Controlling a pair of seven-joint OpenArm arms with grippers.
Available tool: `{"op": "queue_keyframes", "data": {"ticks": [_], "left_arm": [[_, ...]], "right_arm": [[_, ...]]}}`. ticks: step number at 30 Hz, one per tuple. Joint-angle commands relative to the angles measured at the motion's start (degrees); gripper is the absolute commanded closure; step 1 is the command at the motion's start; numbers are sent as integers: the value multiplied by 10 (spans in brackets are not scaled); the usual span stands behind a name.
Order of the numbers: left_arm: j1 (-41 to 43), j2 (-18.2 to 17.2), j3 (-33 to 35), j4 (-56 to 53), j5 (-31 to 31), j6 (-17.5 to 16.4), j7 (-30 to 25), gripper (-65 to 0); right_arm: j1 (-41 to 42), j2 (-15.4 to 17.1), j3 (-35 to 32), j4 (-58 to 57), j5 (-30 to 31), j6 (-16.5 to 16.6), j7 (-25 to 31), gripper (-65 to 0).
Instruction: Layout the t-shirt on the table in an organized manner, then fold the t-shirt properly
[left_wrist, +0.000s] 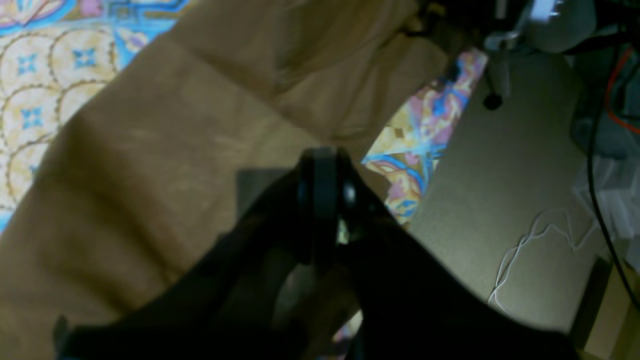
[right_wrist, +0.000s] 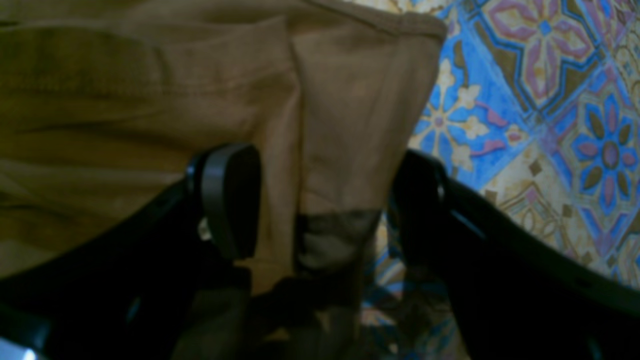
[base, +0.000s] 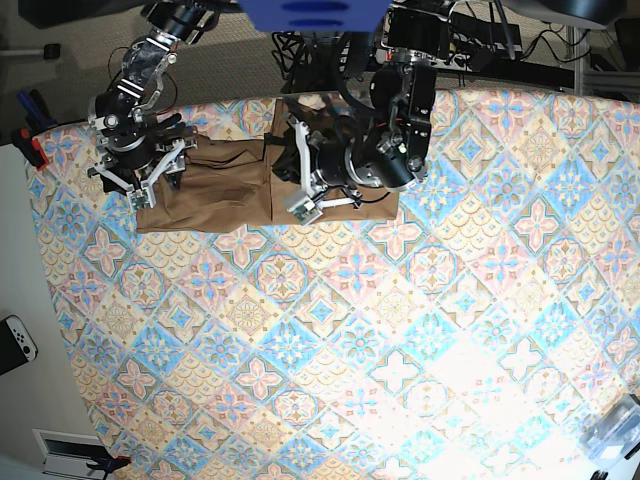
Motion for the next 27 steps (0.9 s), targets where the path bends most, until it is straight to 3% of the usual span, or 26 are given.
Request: {"op": "queue_keyframes", "data": {"ticks": [1, 4, 7, 13, 19, 23, 27], "left_arm": [[-8, 4, -13, 21, -10, -1, -9, 0], [-8, 2, -68, 68, -4, -1, -6, 0], [-7, -27, -118, 99, 4, -1, -6, 0], [12, -88, -165, 112, 2, -1, -6, 0], [28, -95, -197, 111, 5, -1, -6, 0], [36, -103, -197, 111, 5, -1, -6, 0], [36, -106, -196, 111, 5, -1, -6, 0]], "right_arm": [[6, 5, 2, 9, 5, -1, 10, -405], [7, 4, 2, 15, 6, -1, 11, -405], [7, 3, 2, 30, 12, -1, 11, -405], [7, 6, 2, 39, 109, -1, 6, -407], [7, 7, 6, 41, 149, -1, 5, -463], [13, 4, 44, 38, 153, -1, 5, -468], [61, 7, 120, 33, 214, -1, -4, -468]]}}
